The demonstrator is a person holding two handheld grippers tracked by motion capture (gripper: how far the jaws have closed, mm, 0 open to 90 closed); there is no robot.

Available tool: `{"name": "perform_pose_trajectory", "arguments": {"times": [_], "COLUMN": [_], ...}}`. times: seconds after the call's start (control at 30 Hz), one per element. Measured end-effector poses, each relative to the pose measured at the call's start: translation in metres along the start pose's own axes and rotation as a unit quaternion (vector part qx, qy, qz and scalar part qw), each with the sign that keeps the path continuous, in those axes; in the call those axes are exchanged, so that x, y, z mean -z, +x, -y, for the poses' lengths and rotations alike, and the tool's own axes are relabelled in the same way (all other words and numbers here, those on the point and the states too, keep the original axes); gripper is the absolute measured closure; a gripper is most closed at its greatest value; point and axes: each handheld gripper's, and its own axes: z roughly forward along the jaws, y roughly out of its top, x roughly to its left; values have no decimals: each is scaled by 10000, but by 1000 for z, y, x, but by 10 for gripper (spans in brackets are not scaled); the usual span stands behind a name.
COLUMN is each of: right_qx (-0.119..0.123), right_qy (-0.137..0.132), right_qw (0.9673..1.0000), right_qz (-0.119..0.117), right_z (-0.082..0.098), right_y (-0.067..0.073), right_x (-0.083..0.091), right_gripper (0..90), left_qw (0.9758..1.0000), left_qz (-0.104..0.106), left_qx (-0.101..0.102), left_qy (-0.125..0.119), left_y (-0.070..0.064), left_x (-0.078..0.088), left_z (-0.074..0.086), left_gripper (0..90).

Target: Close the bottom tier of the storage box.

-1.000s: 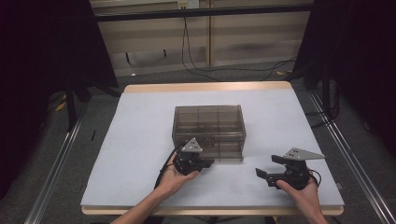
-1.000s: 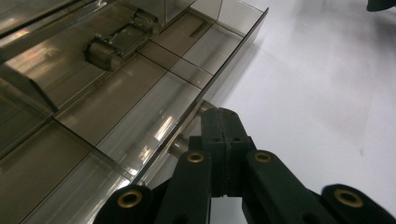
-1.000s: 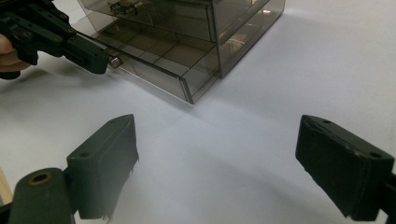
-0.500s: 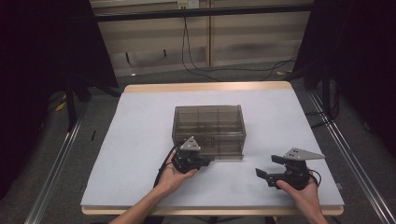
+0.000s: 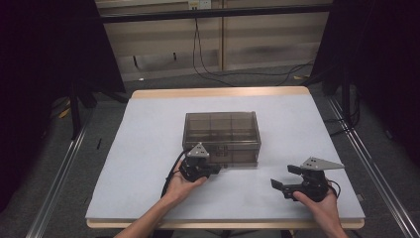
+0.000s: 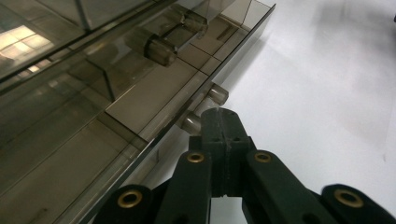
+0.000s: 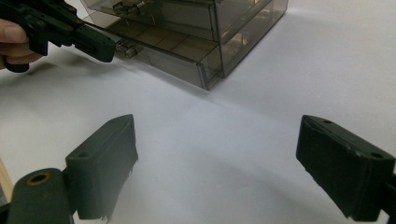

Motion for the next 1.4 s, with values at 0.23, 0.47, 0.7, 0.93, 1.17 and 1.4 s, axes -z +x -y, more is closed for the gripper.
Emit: {"name": "perform_pose_trajectory", "arguments": {"times": [0.23, 0.47, 0.7, 0.93, 1.17, 1.4], "right_qx": [10, -5, 11, 13, -3, 3], "right_qy": [-5, 8, 0, 22, -8, 2], "right_qw": [10000, 10000, 10000, 10000, 10000, 10000], "right_qz": [-3, -5, -11, -11, -2, -8], "right_z": [0, 0, 0, -1, -1, -1], "right_y": [0, 0, 0, -1, -1, -1], "right_x": [0, 0, -1, -2, -1, -2], "right_gripper": [120, 120, 120, 120, 120, 120], "left_qw": [10000, 10000, 9998, 9997, 9992, 9992], "left_qz": [-26, -75, -138, -134, -269, -320], "left_qx": [29, 62, 116, 191, 263, 240], "left_qy": [33, -13, -82, -95, -121, -44], "left_y": [5, 7, 9, 12, 16, 19], "left_x": [2, 2, 2, 1, 2, 1], "left_z": [1, 2, 2, 1, 0, 0], "left_gripper": [900, 900, 900, 900, 900, 900]}}
